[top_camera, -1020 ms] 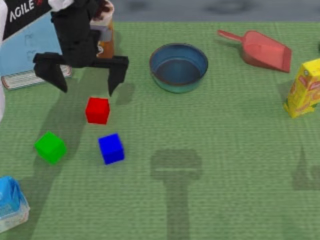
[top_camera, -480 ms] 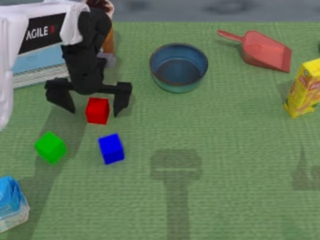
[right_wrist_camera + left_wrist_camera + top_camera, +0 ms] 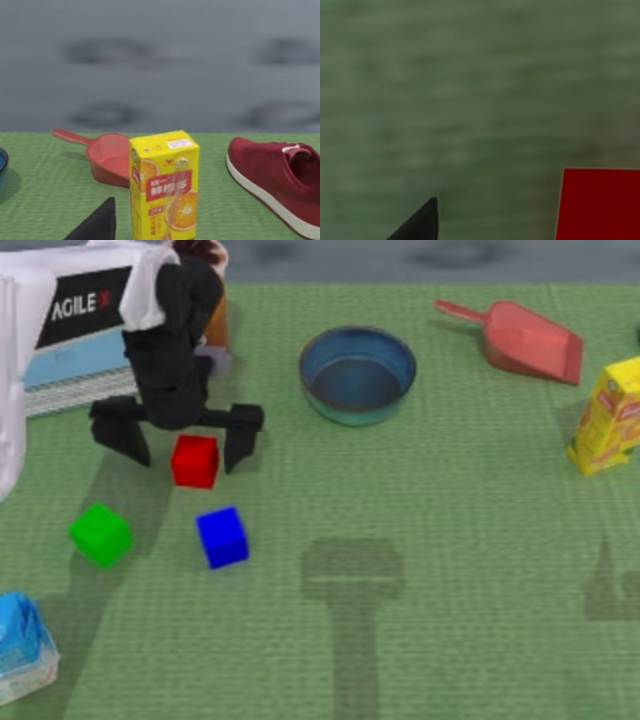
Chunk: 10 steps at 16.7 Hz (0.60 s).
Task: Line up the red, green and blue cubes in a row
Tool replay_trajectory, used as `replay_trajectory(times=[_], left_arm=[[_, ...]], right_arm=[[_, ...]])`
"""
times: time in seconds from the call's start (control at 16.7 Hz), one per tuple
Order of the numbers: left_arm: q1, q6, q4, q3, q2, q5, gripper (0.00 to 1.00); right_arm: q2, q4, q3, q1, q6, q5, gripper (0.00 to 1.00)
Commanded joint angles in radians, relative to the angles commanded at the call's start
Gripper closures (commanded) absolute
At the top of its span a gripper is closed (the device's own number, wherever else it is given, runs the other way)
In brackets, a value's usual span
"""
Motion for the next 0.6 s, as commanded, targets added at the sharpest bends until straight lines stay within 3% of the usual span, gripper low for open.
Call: replay_trajectory(times=[0.54,0.6], left_arm=[[0.000,0.000,0.000,0.000,0.000,0.000,0.98],[0.000,0.000,0.000,0.000,0.000,0.000,1.00]], right_arm=[[0.000,0.000,0.000,0.000,0.000,0.000,0.00],[0.000,0.000,0.000,0.000,0.000,0.000,0.00]])
